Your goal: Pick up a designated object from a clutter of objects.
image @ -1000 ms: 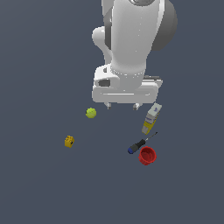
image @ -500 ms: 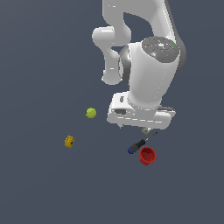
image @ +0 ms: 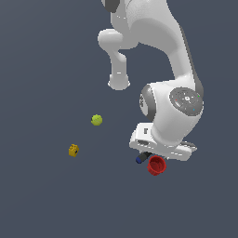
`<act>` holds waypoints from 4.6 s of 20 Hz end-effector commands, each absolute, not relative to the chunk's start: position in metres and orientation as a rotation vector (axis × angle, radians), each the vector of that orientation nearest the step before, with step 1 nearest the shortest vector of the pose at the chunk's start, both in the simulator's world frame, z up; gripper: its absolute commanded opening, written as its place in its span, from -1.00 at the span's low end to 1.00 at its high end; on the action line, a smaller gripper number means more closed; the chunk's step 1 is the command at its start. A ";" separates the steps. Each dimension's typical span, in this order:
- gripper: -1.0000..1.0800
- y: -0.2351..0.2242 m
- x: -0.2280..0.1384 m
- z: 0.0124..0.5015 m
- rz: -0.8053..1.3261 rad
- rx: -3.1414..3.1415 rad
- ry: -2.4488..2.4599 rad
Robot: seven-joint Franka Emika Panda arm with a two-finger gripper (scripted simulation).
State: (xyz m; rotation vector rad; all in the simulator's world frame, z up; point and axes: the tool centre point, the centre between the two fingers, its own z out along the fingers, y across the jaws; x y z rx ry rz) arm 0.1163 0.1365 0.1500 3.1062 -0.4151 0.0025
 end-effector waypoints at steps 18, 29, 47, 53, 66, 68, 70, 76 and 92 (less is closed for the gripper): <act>0.92 0.168 0.127 0.091 -0.002 3.094 -0.539; 0.92 0.168 0.127 0.047 0.000 3.094 -0.544; -1.00 0.166 0.127 0.051 -0.001 3.094 -0.544; -1.00 0.157 0.126 0.074 -0.001 3.094 -0.544; -1.00 0.110 0.119 0.197 -0.001 3.095 -0.544; -1.00 0.101 0.117 0.220 -0.001 3.095 -0.544; -1.00 0.092 0.116 0.242 -0.001 3.095 -0.544; -1.00 0.067 0.114 0.308 -0.001 3.095 -0.543; -1.00 0.030 0.115 0.406 0.000 3.094 -0.544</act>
